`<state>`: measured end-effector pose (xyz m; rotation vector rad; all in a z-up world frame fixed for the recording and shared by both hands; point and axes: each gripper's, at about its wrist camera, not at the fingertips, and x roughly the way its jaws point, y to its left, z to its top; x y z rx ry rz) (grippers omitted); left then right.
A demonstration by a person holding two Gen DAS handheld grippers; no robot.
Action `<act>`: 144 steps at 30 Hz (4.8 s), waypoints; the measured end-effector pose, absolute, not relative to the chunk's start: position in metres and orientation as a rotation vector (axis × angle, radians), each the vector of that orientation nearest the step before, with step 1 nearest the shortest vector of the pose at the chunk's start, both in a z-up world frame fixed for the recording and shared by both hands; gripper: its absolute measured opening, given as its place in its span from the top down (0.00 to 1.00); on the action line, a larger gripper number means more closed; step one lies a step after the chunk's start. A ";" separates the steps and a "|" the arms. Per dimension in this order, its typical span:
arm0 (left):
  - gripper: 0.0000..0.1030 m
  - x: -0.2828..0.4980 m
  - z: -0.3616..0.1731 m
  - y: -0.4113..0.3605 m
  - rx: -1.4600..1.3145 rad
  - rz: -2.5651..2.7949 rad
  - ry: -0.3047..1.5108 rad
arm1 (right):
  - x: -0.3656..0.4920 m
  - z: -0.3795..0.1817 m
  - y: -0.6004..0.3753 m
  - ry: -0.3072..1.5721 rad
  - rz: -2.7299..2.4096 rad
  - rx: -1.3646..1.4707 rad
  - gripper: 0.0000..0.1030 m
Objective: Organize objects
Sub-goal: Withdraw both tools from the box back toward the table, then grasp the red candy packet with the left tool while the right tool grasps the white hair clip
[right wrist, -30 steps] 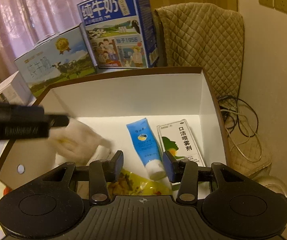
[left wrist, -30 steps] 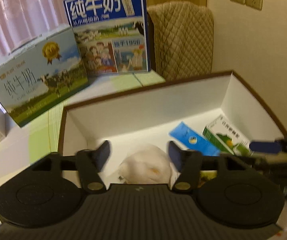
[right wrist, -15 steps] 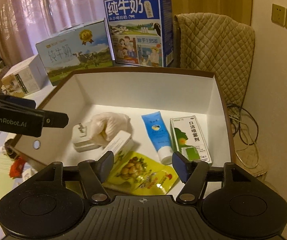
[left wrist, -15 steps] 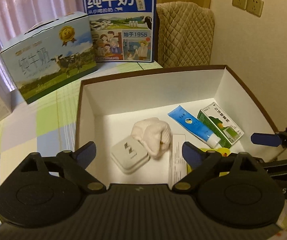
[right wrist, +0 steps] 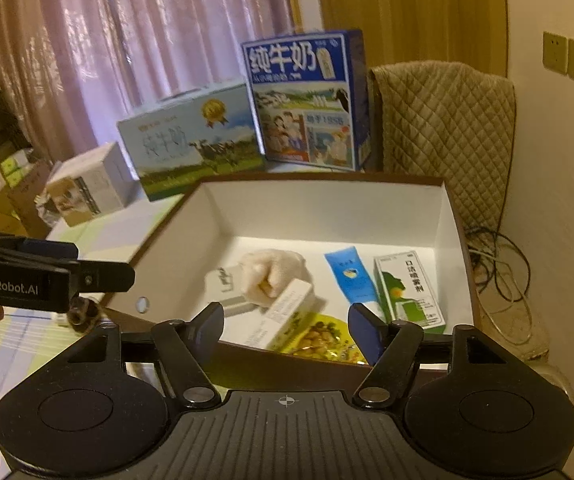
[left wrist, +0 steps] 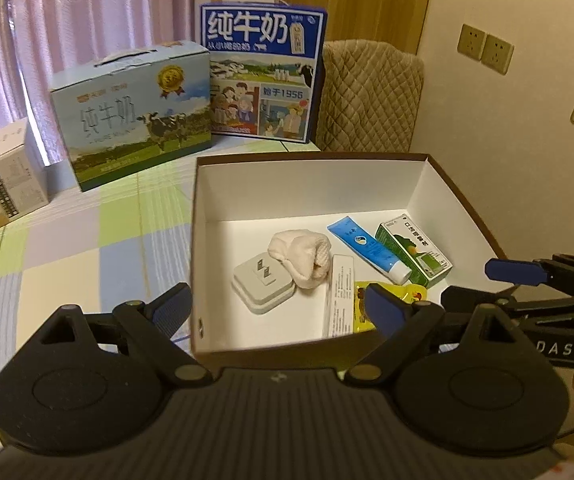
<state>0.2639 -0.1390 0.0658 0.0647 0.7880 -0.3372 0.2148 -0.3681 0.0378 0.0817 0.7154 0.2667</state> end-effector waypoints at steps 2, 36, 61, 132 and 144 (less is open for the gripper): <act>0.12 0.254 0.069 -0.131 0.054 -0.323 0.780 | 0.207 0.041 -0.364 0.702 0.274 0.080 0.35; 0.12 0.096 0.052 0.002 -0.118 0.000 0.895 | 0.091 0.016 -0.265 0.805 0.449 0.138 0.32; 0.12 0.103 0.031 0.006 -0.045 0.045 0.974 | 0.109 -0.011 -0.235 0.880 0.513 0.027 0.32; 0.19 0.234 -0.056 0.010 -0.025 0.001 1.013 | 0.177 -0.092 -0.244 0.960 0.382 -0.008 0.64; 0.38 0.293 -0.072 -0.002 -0.049 -0.026 1.010 | 0.167 -0.076 -0.298 0.944 0.250 0.043 0.64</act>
